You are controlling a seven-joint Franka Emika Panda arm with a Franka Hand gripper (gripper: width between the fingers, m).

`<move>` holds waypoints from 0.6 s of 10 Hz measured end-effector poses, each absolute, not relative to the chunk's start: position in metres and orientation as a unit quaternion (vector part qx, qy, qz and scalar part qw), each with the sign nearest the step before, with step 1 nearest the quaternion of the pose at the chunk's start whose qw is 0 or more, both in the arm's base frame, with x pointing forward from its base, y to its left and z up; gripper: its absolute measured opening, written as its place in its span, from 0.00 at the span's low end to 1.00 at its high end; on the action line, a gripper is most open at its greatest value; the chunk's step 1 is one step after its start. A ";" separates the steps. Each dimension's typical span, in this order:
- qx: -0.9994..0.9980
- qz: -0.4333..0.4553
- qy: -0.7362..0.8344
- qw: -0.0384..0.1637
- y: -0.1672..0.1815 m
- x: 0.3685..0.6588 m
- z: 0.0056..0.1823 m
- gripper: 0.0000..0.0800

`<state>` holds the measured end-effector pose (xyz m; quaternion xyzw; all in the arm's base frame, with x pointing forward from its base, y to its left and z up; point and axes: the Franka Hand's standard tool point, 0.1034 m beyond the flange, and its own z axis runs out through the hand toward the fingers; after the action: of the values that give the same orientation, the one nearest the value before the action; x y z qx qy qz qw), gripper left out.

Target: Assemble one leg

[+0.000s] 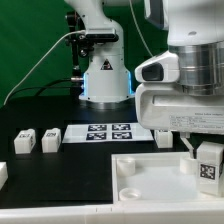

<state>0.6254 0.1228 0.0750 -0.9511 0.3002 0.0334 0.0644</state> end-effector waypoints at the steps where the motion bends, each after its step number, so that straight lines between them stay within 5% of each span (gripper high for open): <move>1: -0.932 0.038 0.355 0.065 0.124 0.625 0.075 0.37; 6: -0.797 0.071 0.595 0.072 0.122 0.630 0.079 0.37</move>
Offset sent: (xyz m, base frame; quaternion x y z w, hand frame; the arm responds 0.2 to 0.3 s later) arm 0.0146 -0.0085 0.0081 -0.0050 -0.0332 0.2290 0.9728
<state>0.6296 0.1220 0.0789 -0.7972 0.5952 0.0707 0.0718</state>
